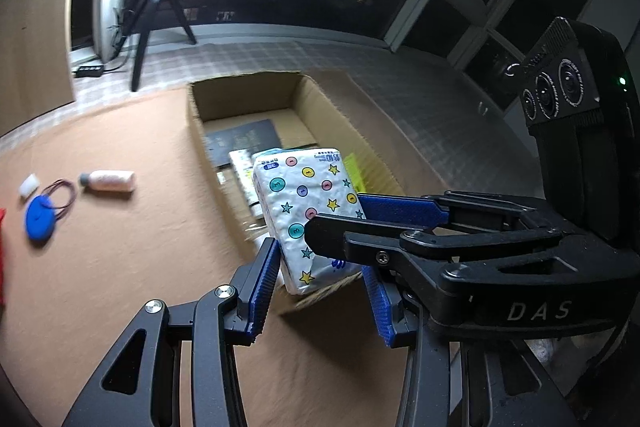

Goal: Organize objects
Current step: 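Carry the tissue pack over the box with the right gripper and open it, then move the right tool to the pink-white bottle while the left tool approaches the purple cord loop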

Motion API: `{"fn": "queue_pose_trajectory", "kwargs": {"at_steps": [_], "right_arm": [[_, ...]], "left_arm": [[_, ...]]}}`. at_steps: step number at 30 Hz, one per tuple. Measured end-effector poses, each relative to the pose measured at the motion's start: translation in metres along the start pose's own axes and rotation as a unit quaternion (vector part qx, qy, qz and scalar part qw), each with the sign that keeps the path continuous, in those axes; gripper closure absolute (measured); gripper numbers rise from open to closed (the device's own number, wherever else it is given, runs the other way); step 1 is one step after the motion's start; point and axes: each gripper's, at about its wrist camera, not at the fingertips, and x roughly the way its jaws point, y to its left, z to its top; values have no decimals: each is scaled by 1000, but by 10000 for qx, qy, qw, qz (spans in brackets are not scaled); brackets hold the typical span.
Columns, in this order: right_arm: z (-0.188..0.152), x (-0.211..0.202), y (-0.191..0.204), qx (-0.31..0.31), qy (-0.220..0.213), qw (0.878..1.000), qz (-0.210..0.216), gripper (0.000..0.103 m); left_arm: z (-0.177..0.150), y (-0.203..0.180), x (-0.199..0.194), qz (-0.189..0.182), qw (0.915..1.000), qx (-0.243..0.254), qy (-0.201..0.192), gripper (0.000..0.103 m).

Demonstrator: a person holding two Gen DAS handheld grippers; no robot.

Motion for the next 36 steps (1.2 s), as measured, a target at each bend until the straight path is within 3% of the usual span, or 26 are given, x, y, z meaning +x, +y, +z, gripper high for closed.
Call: {"fn": "queue_pose_trajectory", "kwargs": {"at_steps": [5,8,14,26,36], "right_arm": [[2,-4,-18,112,-83,9996,-226,61],[2,-5,-24,136,-111,9990,-402,54],[2,-4,-29,225,-103,9989,-402,53],[1,1,-4,114,-115,9997,-198,53],[19,13,31,-236,-114,9996,-114,53]], "left_arm": [[9,-11,22,-87,9999,63,81,58],[14,-16,33,-26,9999,85,142,53],[11,-15,35,83,9998,102,170,51],[3,10,11,283,9995,-9,114,51],[8,60,-20,738,9966,-351,-72,51]]}}
